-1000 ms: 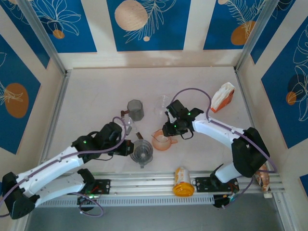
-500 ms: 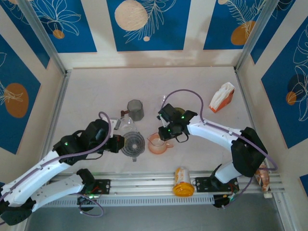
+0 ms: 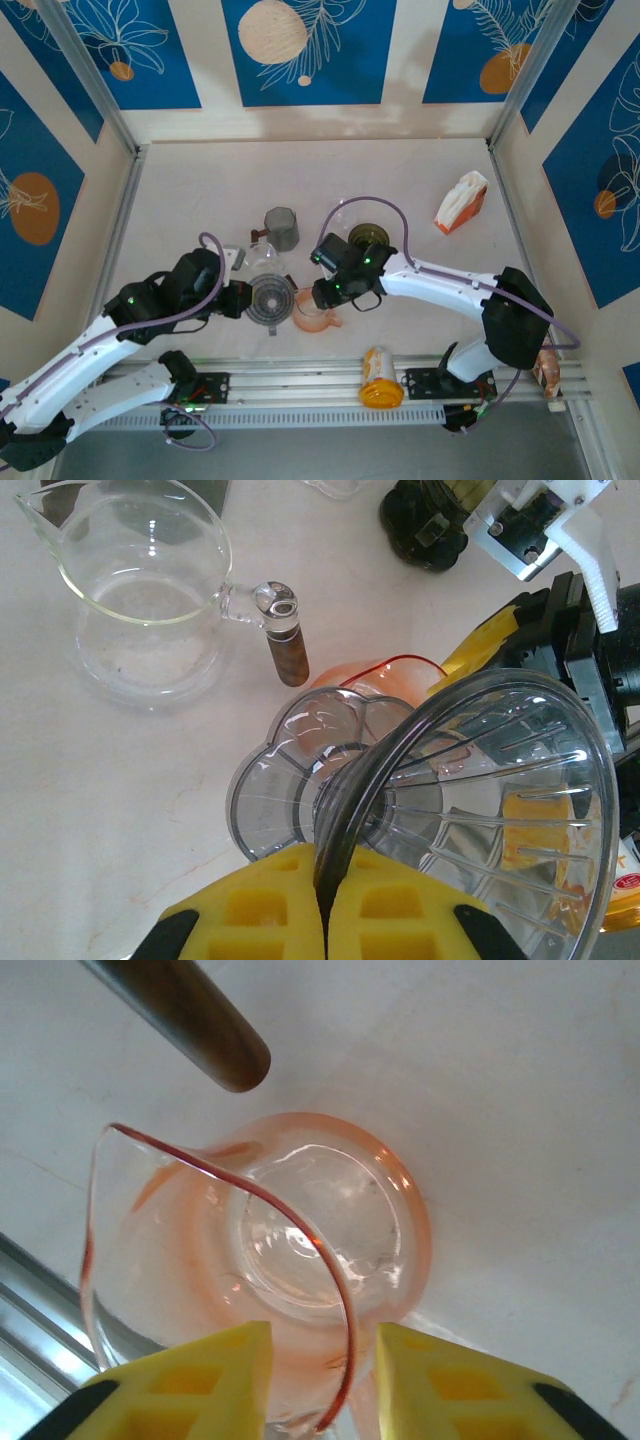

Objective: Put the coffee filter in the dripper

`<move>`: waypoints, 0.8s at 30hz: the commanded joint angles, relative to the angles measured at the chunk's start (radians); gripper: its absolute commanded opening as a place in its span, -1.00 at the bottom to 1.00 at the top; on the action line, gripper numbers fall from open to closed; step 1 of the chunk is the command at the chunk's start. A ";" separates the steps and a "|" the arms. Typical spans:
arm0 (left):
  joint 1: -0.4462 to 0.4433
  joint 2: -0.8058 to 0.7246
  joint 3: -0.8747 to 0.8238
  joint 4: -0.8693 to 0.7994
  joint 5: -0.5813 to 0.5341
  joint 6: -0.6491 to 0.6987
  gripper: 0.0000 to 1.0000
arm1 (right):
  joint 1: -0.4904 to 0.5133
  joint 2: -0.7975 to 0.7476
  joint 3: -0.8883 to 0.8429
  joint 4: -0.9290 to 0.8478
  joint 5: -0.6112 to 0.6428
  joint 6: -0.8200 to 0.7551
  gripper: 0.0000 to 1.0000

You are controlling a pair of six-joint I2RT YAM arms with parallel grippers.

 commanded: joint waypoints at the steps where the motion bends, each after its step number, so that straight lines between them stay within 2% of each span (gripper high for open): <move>1: 0.011 0.017 0.005 0.054 0.044 -0.003 -1.00 | -0.004 -0.059 -0.029 0.005 0.043 0.059 -0.18; 5: 0.011 0.064 -0.008 0.133 0.107 -0.022 -1.00 | -0.075 -0.213 -0.089 -0.024 0.103 0.088 -0.14; 12: 0.010 0.249 0.020 0.287 0.198 -0.042 -1.00 | -0.210 -0.431 -0.156 -0.091 0.118 0.104 -0.12; 17: 0.022 0.346 0.063 0.263 0.198 -0.027 -1.00 | -0.235 -0.487 -0.168 -0.132 0.122 0.100 -0.11; 24: 0.110 0.376 0.001 0.368 0.337 -0.105 -1.00 | -0.229 -0.511 -0.193 -0.131 0.114 0.104 -0.10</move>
